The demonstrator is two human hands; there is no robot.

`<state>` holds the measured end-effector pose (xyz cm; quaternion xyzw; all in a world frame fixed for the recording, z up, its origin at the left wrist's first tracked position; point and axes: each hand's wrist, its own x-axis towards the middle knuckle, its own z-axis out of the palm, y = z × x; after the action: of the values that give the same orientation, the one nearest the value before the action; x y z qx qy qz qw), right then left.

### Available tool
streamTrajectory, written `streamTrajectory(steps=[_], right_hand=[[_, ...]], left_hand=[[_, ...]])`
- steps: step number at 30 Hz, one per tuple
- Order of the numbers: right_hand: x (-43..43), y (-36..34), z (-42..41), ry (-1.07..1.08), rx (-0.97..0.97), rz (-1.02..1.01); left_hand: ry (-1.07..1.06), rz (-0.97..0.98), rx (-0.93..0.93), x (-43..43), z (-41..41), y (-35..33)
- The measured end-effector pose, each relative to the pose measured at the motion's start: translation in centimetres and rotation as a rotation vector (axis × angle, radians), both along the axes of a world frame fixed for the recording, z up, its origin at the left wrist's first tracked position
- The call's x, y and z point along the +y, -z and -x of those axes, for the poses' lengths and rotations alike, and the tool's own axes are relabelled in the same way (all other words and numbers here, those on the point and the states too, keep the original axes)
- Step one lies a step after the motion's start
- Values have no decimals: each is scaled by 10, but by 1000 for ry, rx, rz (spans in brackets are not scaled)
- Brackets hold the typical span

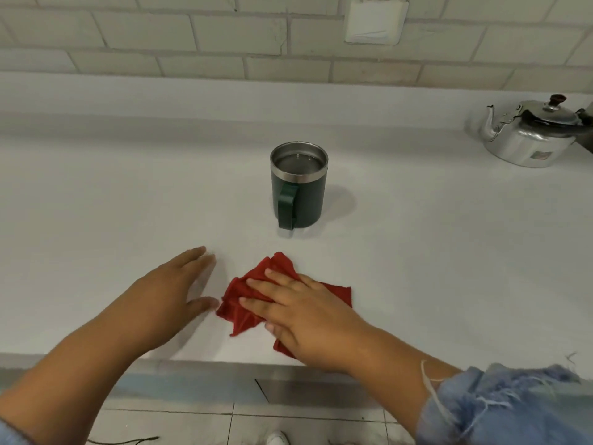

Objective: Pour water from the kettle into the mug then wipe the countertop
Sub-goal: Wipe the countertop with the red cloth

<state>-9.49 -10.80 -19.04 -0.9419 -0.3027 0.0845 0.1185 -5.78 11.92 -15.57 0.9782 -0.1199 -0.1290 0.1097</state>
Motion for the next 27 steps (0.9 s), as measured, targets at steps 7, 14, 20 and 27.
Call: streamTrajectory(steps=[7,14,20,27], right_hand=[[-103,-6,18,157,24,20],[-97,-8,22,102,17,67],[-4,-1,18,-136,-42,15],[-63,-5,-1,184,-31,-66]], left_hand=[[-86,-90,145,14,14,-8],[-69,-133,161,12,14,-8],[-64,-121,153,14,14,-6],[-53,-97,101,21,13,-2]])
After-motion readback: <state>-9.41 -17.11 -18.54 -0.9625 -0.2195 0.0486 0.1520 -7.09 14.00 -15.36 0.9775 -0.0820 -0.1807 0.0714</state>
